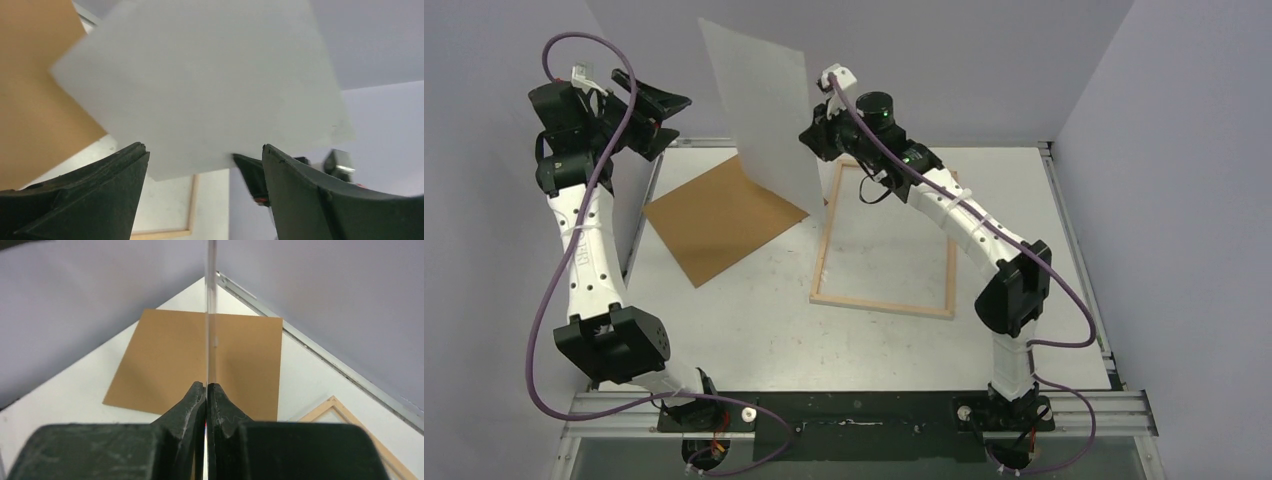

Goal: Put the photo into the frame

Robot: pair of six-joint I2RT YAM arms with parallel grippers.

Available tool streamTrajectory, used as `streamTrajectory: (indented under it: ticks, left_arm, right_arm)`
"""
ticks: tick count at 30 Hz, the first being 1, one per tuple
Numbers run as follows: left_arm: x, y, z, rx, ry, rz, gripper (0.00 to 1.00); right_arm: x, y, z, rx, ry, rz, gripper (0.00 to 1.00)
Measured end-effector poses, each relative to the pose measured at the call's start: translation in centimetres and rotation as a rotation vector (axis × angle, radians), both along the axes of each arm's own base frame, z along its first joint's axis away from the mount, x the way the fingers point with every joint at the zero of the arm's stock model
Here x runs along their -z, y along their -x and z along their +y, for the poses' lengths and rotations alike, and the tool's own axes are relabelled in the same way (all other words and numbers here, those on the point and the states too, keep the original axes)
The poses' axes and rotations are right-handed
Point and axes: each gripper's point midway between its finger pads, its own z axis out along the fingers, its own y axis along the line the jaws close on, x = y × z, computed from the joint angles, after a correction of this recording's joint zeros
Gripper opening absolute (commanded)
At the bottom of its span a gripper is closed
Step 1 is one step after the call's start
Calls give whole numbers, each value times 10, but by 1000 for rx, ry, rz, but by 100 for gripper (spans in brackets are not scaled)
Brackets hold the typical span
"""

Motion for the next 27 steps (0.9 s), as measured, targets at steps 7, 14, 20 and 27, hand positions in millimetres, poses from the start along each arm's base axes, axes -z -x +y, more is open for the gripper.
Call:
streamTrajectory:
  ticks: [7, 14, 20, 27]
  left_arm:
    - [8, 7, 8, -32, -210, 8, 82]
    - [45, -2, -7, 25, -336, 82, 83]
    - [87, -15, -31, 106, -399, 167, 83]
    - [114, -20, -39, 144, -426, 216, 83]
  right_arm:
    - [-46, 18, -34, 87, -71, 145, 0]
    - [-29, 27, -64, 203, -135, 356, 0]
    - [-26, 31, -61, 199, -269, 595, 0]
    - [-16, 33, -35, 129, -412, 861, 0]
